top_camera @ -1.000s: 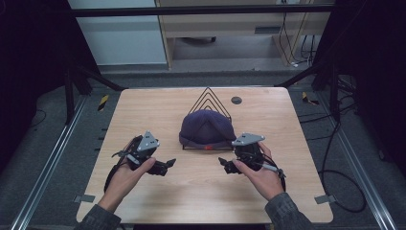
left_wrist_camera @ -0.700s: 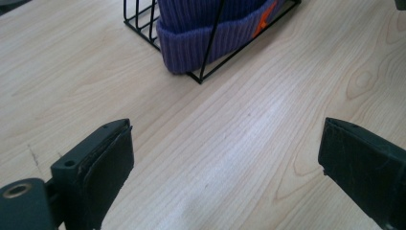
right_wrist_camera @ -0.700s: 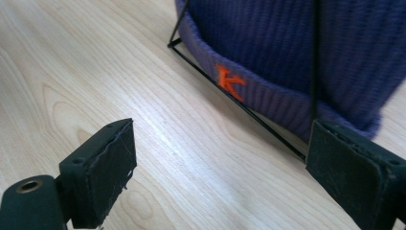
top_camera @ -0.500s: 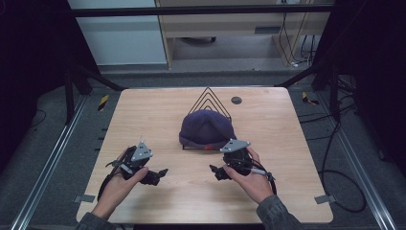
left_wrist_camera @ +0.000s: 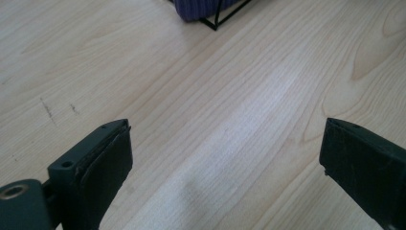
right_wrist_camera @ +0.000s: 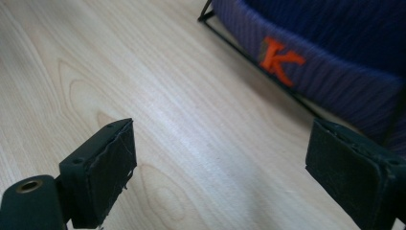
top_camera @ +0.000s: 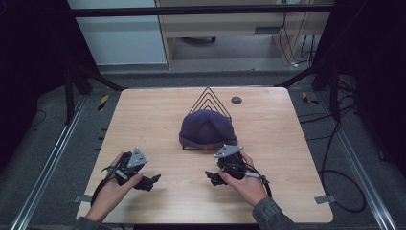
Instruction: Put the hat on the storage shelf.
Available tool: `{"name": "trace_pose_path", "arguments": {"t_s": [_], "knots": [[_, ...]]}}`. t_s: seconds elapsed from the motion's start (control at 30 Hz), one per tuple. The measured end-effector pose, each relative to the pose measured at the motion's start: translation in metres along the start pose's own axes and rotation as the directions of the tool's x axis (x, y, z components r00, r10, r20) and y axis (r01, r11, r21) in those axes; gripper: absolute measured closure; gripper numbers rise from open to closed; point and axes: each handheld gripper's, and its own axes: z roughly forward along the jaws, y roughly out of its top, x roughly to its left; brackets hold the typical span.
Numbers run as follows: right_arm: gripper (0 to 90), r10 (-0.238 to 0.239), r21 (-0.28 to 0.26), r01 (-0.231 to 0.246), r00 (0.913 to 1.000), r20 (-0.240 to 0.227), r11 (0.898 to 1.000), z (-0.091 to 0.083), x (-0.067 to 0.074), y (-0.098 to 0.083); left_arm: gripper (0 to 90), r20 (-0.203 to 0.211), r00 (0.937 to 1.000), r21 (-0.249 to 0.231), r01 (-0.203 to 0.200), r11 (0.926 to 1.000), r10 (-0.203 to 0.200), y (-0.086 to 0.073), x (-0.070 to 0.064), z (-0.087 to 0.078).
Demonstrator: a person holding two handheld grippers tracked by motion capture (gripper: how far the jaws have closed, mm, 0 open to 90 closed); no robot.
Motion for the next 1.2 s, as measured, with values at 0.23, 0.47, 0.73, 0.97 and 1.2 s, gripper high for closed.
{"name": "trace_pose_path", "arguments": {"t_s": [0.23,0.47,0.73,0.97,1.2], "knots": [[10.9,0.020,0.027,-0.019,0.9994,-0.027,0.999,0.015,0.007,-0.005,4.0,0.007,0.9987,0.020,0.051,0.9985,-0.051,-0.012,0.005,0.005],[11.5,0.058,-0.002,-0.058,0.9983,-0.004,0.998,0.030,0.009,-0.002,4.9,-0.031,0.9934,0.027,0.111,0.9934,-0.110,-0.025,0.015,0.006],[11.1,0.089,0.003,-0.090,0.9952,0.040,0.996,0.048,0.009,-0.010,5.1,-0.045,0.9884,0.028,0.147,0.9888,-0.145,-0.028,0.022,0.011],[7.6,0.069,-0.017,-0.068,0.9953,0.067,0.998,0.052,0.013,-0.012,4.8,-0.032,0.9843,0.035,0.175,0.9840,-0.174,-0.031,0.025,0.016],[7.6,0.072,-0.017,-0.071,0.9952,0.067,0.997,0.051,0.015,-0.012,4.2,-0.045,0.9814,0.077,0.189,0.9789,-0.186,-0.037,0.033,0.026]]}}
